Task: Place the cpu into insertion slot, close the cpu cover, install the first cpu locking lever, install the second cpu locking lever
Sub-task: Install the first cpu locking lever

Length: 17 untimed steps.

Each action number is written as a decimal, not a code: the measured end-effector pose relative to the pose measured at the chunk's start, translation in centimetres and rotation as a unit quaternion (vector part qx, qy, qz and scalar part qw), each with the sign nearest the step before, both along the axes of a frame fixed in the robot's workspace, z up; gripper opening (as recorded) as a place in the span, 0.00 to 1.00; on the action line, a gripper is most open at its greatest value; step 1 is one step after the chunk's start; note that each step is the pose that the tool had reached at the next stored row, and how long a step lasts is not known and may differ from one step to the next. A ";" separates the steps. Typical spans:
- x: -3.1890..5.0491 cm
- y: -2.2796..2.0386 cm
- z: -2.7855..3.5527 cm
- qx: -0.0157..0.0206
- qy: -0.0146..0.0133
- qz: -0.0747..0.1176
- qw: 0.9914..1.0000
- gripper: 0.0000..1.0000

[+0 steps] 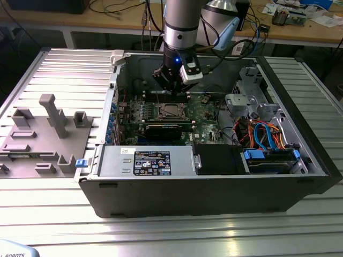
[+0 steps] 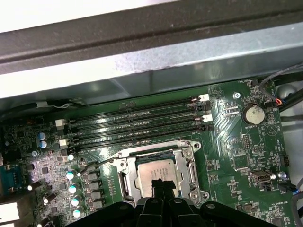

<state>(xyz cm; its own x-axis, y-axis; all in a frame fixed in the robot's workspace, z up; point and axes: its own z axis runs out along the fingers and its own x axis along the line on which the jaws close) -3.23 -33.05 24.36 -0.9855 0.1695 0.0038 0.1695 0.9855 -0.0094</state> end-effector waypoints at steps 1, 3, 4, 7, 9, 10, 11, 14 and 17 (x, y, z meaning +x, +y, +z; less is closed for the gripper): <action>0.00 0.00 0.00 0.000 0.000 0.000 1.000 0.11; 0.00 0.00 -0.02 0.000 0.000 0.002 1.000 0.11; 0.00 0.00 -0.02 0.000 0.000 0.002 1.000 0.11; 0.00 0.00 -0.02 0.000 0.000 0.003 1.000 0.11; 0.00 0.00 -0.02 0.000 0.000 0.004 1.000 0.11; 0.00 0.00 -0.03 0.000 0.000 0.005 1.000 0.11; 0.00 0.00 -0.02 0.000 0.000 0.005 1.000 0.11; 0.00 0.00 -0.03 0.000 0.000 0.006 1.000 0.11; 0.00 0.00 -0.03 0.000 0.000 0.009 1.000 0.11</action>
<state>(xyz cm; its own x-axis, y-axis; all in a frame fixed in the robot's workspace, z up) -3.23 -33.05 24.34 -0.9884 0.1519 0.0038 0.1519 0.9884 -0.0093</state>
